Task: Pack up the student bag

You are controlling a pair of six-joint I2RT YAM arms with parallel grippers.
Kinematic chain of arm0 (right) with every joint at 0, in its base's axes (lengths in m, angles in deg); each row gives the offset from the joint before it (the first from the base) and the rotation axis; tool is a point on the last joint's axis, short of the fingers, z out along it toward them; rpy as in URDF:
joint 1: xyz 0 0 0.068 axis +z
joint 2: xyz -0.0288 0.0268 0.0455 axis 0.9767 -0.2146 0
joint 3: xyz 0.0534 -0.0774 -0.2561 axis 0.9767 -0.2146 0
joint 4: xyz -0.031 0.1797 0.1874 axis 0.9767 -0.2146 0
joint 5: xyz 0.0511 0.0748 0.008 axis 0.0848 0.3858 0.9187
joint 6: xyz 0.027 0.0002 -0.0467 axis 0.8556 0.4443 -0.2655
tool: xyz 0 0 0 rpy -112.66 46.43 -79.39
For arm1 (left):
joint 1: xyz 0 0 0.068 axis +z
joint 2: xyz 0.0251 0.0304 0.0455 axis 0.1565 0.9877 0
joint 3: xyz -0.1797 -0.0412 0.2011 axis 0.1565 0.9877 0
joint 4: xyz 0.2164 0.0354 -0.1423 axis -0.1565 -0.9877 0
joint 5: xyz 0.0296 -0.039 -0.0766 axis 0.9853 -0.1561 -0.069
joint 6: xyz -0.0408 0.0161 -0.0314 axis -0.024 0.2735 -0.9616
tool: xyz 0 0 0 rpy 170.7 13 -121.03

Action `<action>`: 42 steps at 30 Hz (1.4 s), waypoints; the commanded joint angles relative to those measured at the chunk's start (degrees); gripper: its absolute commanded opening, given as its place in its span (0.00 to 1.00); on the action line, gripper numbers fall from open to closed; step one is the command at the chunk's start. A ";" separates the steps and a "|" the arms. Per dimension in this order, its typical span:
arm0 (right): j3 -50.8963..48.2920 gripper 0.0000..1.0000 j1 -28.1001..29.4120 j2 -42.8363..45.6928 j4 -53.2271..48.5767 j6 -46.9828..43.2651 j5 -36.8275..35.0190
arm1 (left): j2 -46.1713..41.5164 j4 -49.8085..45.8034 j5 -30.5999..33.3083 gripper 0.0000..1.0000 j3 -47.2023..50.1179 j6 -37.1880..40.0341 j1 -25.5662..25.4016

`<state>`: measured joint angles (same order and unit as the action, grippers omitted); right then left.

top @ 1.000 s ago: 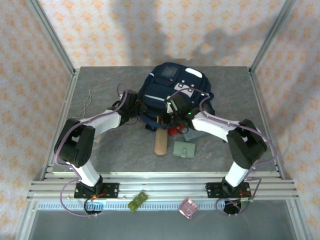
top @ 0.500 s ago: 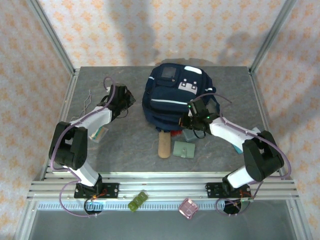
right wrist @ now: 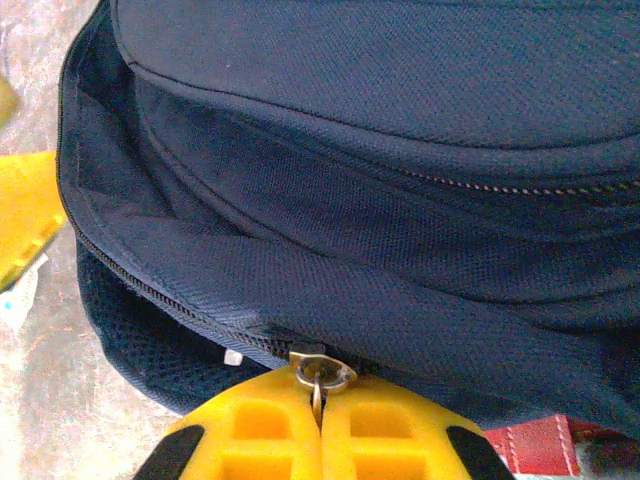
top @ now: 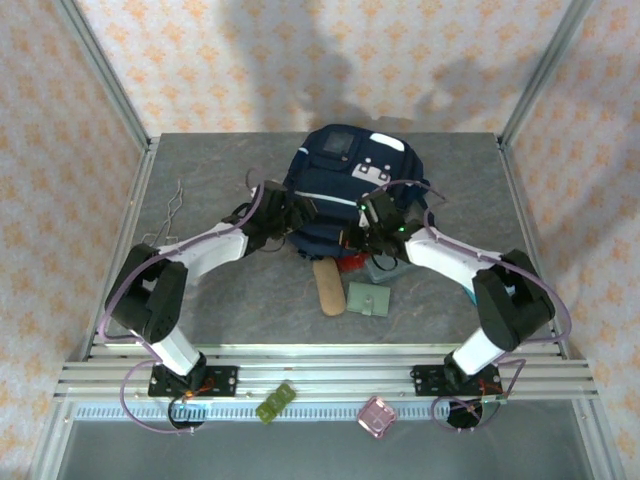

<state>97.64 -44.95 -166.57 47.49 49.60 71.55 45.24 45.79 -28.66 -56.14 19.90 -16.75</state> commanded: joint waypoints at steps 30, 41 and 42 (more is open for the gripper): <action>-2.20 0.00 -1.14 0.59 -6.18 -3.46 -13.68 | 9.41 -8.86 10.70 0.00 -8.55 3.46 7.12; 0.75 0.00 -1.51 1.13 -0.13 -2.50 -7.10 | 9.53 -12.26 13.81 0.00 -15.84 6.80 9.20; 2.32 0.00 -0.15 0.41 -0.04 -2.78 -6.77 | 9.92 -12.96 14.36 0.00 -17.51 7.39 9.52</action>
<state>95.80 -47.26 -166.28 46.29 46.95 63.44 55.39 35.10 -20.77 -68.97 24.62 -9.67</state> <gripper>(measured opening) 0.038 0.055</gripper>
